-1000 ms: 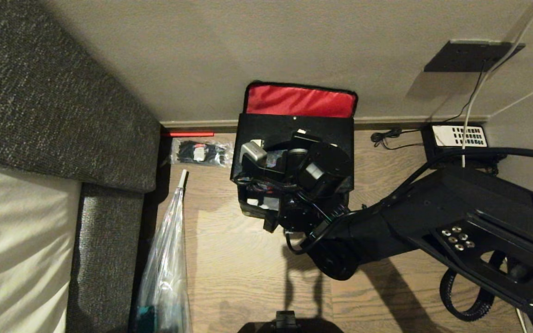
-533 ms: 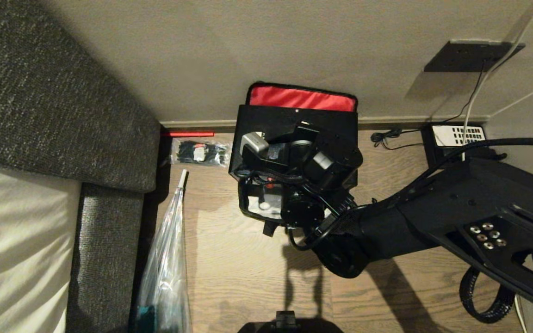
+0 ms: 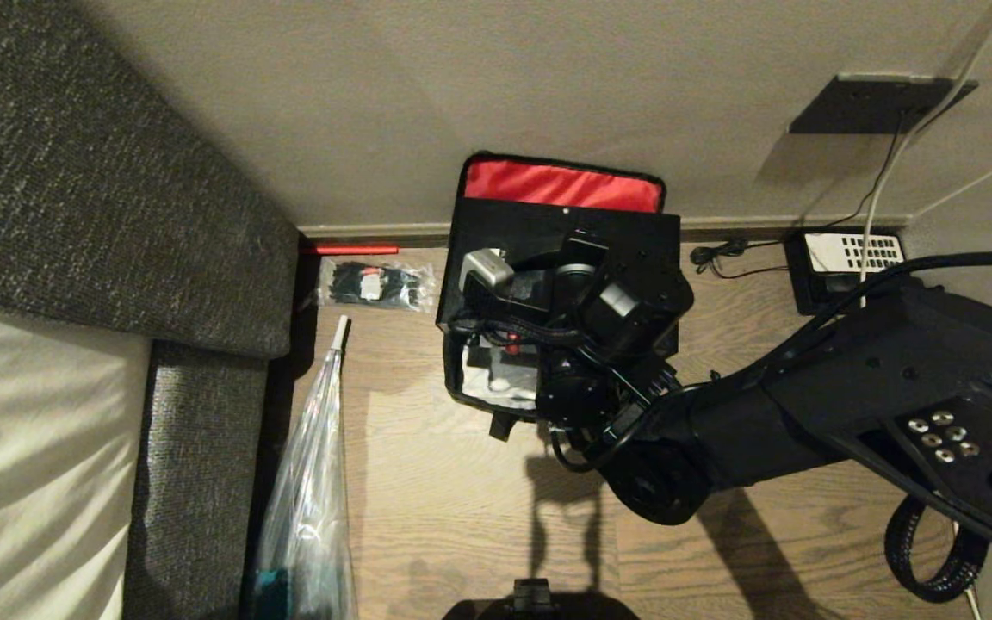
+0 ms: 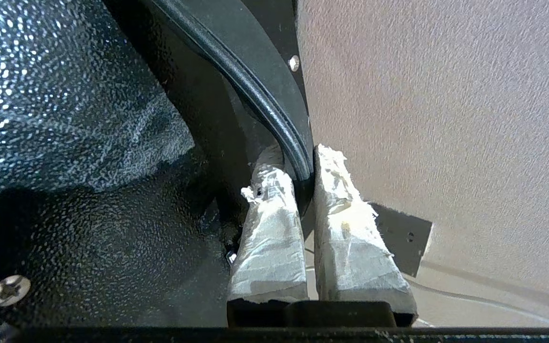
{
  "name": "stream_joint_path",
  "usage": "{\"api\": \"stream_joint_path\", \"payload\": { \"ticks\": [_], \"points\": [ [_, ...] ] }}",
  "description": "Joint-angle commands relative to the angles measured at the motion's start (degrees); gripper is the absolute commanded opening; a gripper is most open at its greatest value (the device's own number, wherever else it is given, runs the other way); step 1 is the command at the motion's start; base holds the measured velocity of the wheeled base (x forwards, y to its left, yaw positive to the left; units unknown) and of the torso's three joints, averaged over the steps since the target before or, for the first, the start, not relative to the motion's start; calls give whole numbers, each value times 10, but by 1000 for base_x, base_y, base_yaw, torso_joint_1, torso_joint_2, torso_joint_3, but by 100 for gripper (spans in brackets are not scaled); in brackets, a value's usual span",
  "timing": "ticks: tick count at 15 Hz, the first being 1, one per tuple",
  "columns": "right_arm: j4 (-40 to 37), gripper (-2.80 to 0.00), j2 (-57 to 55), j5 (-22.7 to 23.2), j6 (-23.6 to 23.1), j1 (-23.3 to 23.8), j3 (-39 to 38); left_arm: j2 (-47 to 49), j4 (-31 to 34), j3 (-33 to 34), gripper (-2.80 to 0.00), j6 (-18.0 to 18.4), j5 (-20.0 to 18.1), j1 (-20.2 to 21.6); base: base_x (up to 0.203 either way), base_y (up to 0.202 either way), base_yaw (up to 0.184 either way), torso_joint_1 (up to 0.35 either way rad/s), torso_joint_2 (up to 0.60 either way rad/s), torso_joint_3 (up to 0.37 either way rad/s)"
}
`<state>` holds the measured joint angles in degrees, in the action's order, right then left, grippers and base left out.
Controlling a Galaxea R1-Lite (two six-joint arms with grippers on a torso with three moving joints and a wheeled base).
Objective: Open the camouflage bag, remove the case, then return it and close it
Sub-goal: Release the handle
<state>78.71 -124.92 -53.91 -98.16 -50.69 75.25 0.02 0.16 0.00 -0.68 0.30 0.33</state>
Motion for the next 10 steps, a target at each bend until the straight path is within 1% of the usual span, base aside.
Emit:
{"api": "stream_joint_path", "payload": {
  "ticks": [1, 10],
  "points": [
    [6, -280, 18, -2, -5, 1, -19, -1, 0, 2, -280, 0, 0, 0, 0, 0, 0, 0, 0, 0],
    [9, -280, 58, -11, 1, 17, -67, -1, 0, 2, -280, 0, 0, 0, 0, 0, 0, 0, 0, 0]
  ]
}}
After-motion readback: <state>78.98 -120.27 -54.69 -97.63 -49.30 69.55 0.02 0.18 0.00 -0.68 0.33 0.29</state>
